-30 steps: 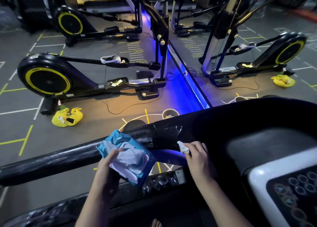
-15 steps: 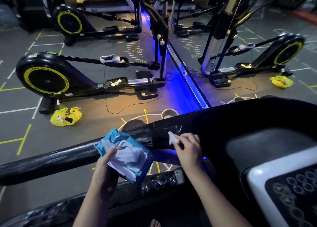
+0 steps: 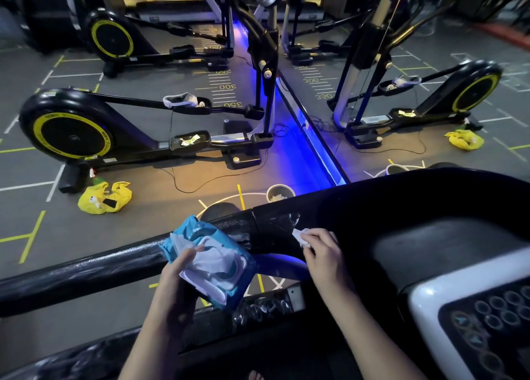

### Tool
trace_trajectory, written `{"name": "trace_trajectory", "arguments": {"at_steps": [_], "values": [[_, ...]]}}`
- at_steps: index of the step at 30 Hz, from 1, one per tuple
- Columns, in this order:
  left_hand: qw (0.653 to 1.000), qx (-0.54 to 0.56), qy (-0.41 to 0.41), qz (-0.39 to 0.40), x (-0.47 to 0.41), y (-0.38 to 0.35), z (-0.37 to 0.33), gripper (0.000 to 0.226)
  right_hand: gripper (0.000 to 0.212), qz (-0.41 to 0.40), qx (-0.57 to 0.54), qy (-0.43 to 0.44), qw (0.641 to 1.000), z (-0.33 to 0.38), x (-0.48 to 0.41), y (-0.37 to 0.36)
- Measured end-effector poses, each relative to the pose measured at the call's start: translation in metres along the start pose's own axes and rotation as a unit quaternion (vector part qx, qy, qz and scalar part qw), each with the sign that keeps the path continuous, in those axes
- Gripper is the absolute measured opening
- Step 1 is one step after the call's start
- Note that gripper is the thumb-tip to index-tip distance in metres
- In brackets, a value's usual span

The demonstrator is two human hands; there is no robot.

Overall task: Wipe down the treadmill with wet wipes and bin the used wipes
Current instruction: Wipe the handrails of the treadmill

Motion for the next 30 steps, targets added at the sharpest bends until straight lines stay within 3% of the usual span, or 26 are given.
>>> {"name": "trace_trajectory", "arguments": {"at_steps": [6,11,15,20,26,30], "values": [[1.0,-0.009,0.001,-0.019,-0.005,0.004,-0.003,0.07,0.035,0.045,-0.04,0.034,0.998,0.019,-0.007,-0.013],[1.0,0.005,0.004,-0.017,0.002,0.002,-0.004,0.069,0.035,-0.071,-0.039,-0.043,0.996,0.011,0.0,0.011],[1.0,0.009,-0.005,-0.004,0.023,-0.01,-0.011,0.071,0.037,-0.069,-0.022,-0.057,0.996,0.002,-0.008,0.01],[0.999,-0.005,-0.034,0.031,0.055,-0.031,-0.025,0.046,0.029,-0.077,-0.029,-0.027,0.996,0.007,-0.046,0.005],[0.999,0.0,-0.03,0.016,0.06,-0.035,-0.031,0.045,0.026,0.029,0.002,0.034,0.999,0.01,-0.047,-0.014],[1.0,0.014,-0.024,0.006,0.055,-0.03,-0.03,0.033,0.015,0.095,-0.047,0.03,0.994,0.02,-0.03,-0.02]]}}
Point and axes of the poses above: each hand's wrist, its own x-axis away from the middle knuckle, its own y-axis out of the back of the hand, z = x × y, the point moved 1 cm from there along -x, towards the middle knuckle, and after that the axes turned 5 degrees about y, right-handed, at the moved point
